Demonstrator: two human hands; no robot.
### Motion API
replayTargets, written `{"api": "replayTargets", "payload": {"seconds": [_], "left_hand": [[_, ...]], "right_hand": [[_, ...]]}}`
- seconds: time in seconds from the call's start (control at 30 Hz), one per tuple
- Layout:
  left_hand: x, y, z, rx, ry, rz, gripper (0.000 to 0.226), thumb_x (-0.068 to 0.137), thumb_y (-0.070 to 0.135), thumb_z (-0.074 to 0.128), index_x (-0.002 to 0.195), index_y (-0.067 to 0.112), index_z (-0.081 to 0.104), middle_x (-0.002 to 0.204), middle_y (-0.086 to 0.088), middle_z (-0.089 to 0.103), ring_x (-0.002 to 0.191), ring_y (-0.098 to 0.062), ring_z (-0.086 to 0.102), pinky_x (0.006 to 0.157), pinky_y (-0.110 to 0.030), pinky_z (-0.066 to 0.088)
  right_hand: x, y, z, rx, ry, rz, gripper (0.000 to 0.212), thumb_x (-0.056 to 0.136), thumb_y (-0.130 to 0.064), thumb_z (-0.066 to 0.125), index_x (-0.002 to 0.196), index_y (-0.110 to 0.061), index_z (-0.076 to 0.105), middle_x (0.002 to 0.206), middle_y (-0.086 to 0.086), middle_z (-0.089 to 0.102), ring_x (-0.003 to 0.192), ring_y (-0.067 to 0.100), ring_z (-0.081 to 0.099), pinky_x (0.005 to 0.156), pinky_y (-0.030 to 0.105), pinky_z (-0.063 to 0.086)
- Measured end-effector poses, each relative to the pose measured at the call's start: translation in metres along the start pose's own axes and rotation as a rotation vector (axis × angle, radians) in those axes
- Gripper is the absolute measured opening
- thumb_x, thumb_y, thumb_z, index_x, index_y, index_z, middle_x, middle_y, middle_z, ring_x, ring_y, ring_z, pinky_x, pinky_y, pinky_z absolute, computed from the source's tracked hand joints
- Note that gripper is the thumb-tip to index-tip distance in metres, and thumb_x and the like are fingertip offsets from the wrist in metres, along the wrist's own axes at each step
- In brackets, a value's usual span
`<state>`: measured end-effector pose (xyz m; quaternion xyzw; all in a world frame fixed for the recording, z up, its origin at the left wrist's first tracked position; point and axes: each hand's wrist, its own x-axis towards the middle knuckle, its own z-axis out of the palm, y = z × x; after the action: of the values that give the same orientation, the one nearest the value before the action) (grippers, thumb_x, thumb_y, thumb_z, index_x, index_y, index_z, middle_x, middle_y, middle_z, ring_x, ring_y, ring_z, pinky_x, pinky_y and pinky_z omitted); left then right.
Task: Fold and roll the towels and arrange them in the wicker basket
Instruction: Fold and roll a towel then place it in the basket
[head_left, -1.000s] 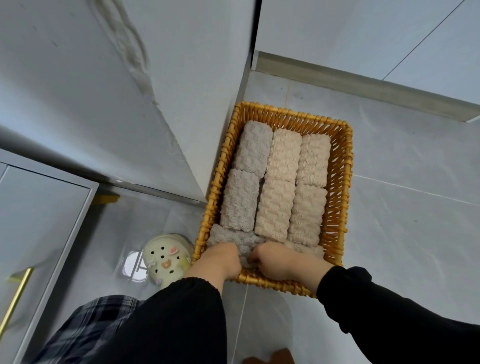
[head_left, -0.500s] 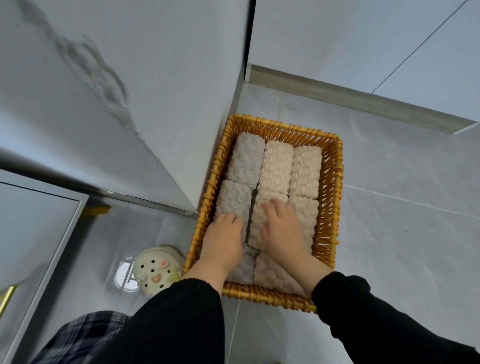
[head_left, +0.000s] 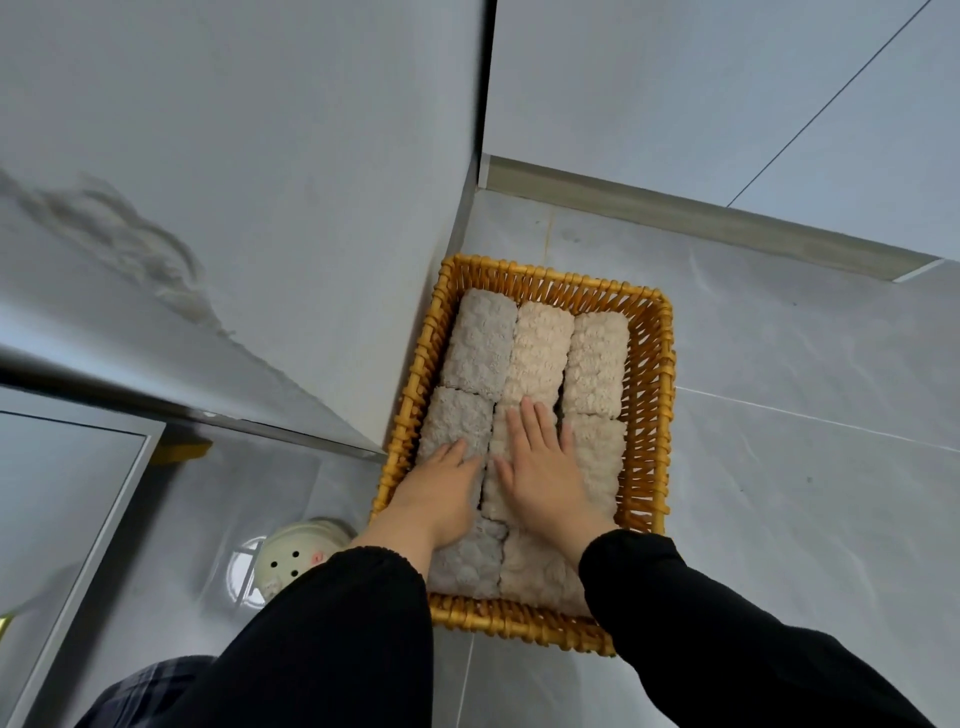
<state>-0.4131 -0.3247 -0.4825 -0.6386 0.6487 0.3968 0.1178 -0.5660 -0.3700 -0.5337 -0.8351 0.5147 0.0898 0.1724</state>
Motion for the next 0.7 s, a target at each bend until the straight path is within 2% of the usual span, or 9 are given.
{"api": "replayTargets", "payload": {"seconds": [0.1, 0.2, 0.27, 0.33, 0.5, 0.57, 0.7], "left_hand": [[-0.004, 0.012, -0.005, 0.001, 0.143, 0.027, 0.06, 0.098, 0.018, 0.039, 0.153, 0.02, 0.013, 0.161, -0.003, -0.003, 0.148, -0.021, 0.003, 0.12, -0.038, 0.014], [-0.009, 0.028, -0.012, 0.045, 0.246, 0.031, 0.062, 0.1, 0.022, 0.034, 0.153, 0.02, 0.002, 0.16, -0.003, -0.012, 0.148, -0.019, -0.005, 0.121, -0.039, 0.007], [-0.014, 0.037, -0.02, 0.103, 0.354, 0.026, 0.063, 0.101, 0.026, 0.03, 0.153, 0.02, -0.004, 0.16, -0.005, -0.014, 0.147, -0.019, -0.009, 0.12, -0.04, 0.002], [-0.022, 0.046, -0.033, 0.13, 0.479, 0.016, 0.063, 0.1, 0.028, 0.029, 0.153, 0.02, -0.006, 0.16, -0.006, -0.012, 0.147, -0.021, -0.01, 0.118, -0.042, 0.0], [-0.053, 0.065, -0.079, 0.129, 0.718, 0.013, 0.066, 0.099, 0.031, 0.032, 0.152, 0.019, -0.006, 0.16, -0.006, -0.012, 0.147, -0.021, -0.013, 0.118, -0.043, -0.001], [-0.071, 0.072, -0.09, 0.123, 0.782, 0.015, 0.066, 0.099, 0.031, 0.033, 0.152, 0.02, -0.006, 0.159, -0.006, -0.014, 0.147, -0.021, -0.014, 0.116, -0.041, -0.005], [-0.093, 0.08, -0.091, 0.12, 0.798, 0.028, 0.064, 0.1, 0.032, 0.03, 0.152, 0.022, -0.006, 0.159, -0.004, -0.018, 0.146, -0.02, -0.017, 0.114, -0.039, -0.009]], "right_hand": [[-0.01, 0.012, -0.019, -0.018, 0.083, 0.015, 0.068, 0.094, -0.047, 0.012, 0.151, -0.012, 0.018, 0.16, 0.009, 0.008, 0.147, 0.024, 0.003, 0.114, 0.044, -0.005], [-0.019, 0.022, -0.038, -0.013, 0.186, 0.114, 0.061, 0.094, -0.042, 0.025, 0.145, -0.009, 0.036, 0.154, 0.014, 0.029, 0.143, 0.029, 0.025, 0.112, 0.05, 0.012], [-0.022, 0.025, -0.049, 0.003, 0.223, 0.147, 0.061, 0.095, -0.041, 0.025, 0.144, -0.008, 0.036, 0.152, 0.015, 0.032, 0.142, 0.031, 0.029, 0.111, 0.052, 0.015], [-0.024, 0.024, -0.066, 0.013, 0.266, 0.141, 0.062, 0.095, -0.041, 0.023, 0.146, -0.008, 0.033, 0.154, 0.014, 0.029, 0.143, 0.031, 0.026, 0.112, 0.054, 0.015], [-0.031, 0.016, -0.114, 0.032, 0.325, 0.101, 0.071, 0.091, -0.048, 0.005, 0.152, -0.012, 0.014, 0.16, 0.009, 0.007, 0.148, 0.025, 0.002, 0.116, 0.049, -0.002], [-0.038, 0.011, -0.134, 0.04, 0.365, 0.082, 0.069, 0.094, -0.047, 0.008, 0.152, -0.012, 0.012, 0.16, 0.01, 0.005, 0.148, 0.024, 0.001, 0.117, 0.049, 0.0], [-0.04, 0.005, -0.148, 0.058, 0.258, 0.069, 0.062, 0.101, -0.04, 0.021, 0.153, -0.011, 0.004, 0.161, 0.01, -0.003, 0.148, 0.024, -0.005, 0.119, 0.049, 0.005]]}}
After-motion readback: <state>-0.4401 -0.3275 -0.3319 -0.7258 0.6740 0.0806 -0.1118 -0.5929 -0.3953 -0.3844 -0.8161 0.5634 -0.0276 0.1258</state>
